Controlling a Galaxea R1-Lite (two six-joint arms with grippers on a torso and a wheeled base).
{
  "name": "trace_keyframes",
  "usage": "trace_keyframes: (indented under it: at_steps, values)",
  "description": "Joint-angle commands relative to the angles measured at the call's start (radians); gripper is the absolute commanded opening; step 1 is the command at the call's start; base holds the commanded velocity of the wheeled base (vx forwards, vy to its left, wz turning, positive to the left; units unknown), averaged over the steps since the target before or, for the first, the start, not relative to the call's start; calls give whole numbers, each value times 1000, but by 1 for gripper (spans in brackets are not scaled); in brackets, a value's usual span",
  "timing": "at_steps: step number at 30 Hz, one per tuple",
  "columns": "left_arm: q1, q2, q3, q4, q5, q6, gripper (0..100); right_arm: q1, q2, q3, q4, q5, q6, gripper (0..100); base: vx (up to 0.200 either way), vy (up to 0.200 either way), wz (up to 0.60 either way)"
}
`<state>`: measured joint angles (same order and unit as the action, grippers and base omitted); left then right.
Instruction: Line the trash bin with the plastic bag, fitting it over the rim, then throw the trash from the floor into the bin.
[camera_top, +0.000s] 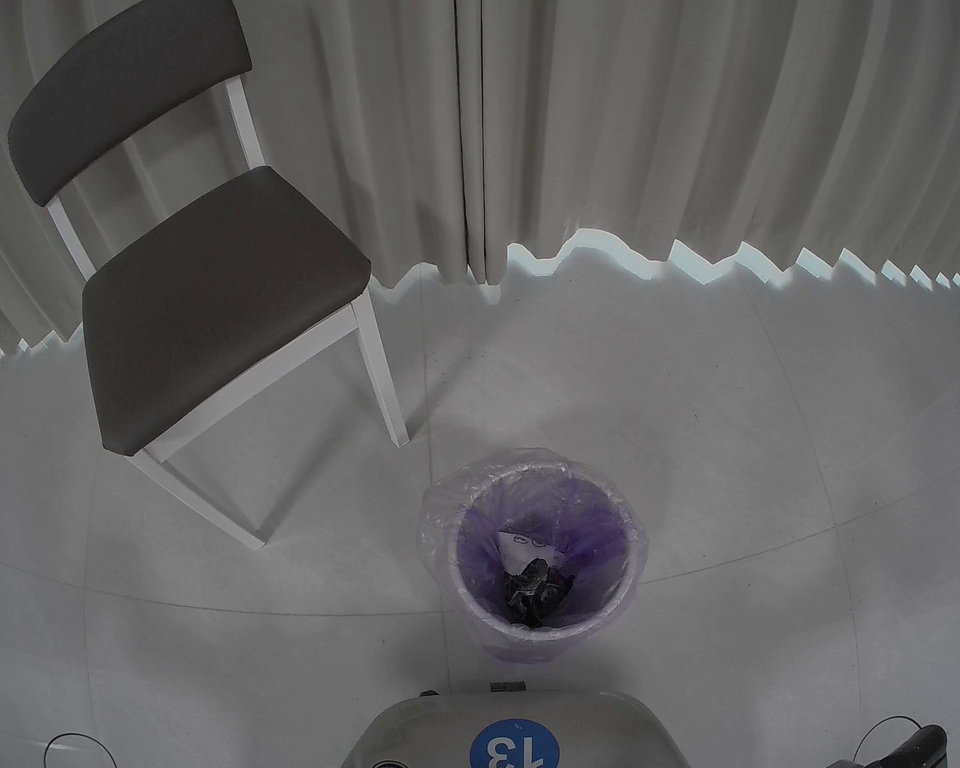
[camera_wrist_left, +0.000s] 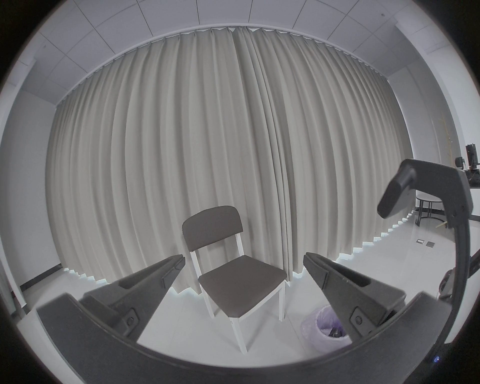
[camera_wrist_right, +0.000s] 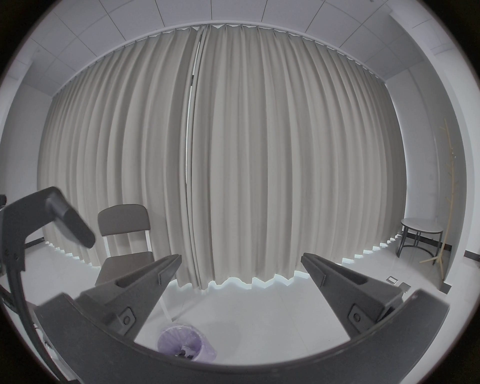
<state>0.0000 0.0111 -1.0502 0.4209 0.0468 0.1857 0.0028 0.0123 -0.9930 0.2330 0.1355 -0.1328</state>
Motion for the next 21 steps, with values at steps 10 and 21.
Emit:
trace_keyframes:
  at_steps: [10, 21]
  values:
    - [0, -11, 793, -521, 7, -8, 100, -1, -11, 705, -472, -24, 30, 100, 0, 0, 0]
    - [0, -11, 1027, -611, 42, -26, 100, -1, -9, 866, -612, -54, 42, 100, 0, 0, 0]
